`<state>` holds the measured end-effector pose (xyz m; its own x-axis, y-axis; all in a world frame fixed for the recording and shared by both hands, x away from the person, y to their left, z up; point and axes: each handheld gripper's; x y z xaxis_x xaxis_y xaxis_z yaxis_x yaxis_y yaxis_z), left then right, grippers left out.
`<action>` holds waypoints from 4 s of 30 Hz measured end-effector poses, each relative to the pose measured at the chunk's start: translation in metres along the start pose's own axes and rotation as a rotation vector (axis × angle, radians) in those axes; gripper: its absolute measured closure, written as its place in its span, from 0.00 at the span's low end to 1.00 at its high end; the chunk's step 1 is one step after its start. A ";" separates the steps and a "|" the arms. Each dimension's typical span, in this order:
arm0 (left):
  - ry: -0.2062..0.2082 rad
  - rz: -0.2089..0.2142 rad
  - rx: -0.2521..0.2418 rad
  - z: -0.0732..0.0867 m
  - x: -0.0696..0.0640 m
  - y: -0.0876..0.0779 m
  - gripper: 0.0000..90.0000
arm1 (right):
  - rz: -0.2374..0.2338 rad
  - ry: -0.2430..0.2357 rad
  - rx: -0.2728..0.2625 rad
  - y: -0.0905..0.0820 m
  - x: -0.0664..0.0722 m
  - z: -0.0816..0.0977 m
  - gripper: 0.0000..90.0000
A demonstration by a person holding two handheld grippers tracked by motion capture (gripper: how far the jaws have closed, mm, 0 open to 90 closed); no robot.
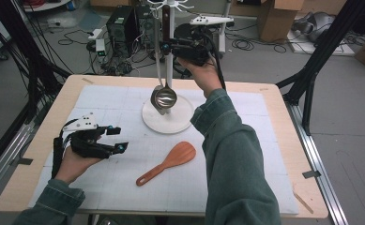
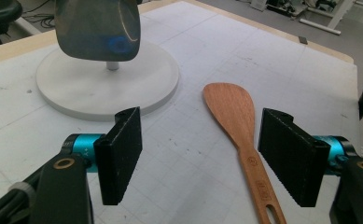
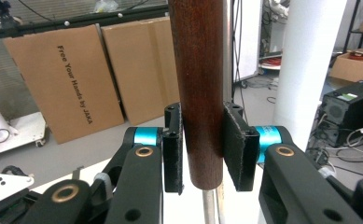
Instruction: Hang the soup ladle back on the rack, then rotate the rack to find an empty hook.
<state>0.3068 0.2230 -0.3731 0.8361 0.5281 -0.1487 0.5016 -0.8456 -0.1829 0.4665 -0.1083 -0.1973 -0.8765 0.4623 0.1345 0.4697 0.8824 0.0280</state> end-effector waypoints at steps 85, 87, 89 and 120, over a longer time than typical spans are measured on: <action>-0.011 0.001 -0.004 0.000 0.004 -0.002 0.34 | -0.053 -0.052 -0.100 -0.020 0.006 -0.061 1.00; -0.007 0.000 -0.004 0.000 0.004 -0.002 0.34 | -0.052 -0.050 -0.102 -0.019 0.006 -0.061 1.00; -0.010 -0.002 -0.005 0.000 0.004 -0.003 0.34 | -0.052 -0.054 -0.100 -0.019 0.006 -0.061 1.00; -0.005 -0.002 -0.004 -0.001 0.005 -0.004 0.34 | -0.062 -0.069 -0.097 -0.012 0.009 -0.060 1.00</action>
<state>0.3096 0.2290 -0.3726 0.8338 0.5303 -0.1534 0.5042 -0.8447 -0.1798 0.4589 -0.1200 -0.1373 -0.9079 0.4148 0.0614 0.4193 0.8985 0.1302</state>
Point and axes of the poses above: each handheld gripper's, and its own axes: y roughly forward along the jaws, z roughly out of its underside, x roughly to its left, and after that the axes turned 13 degrees about -x, right-handed
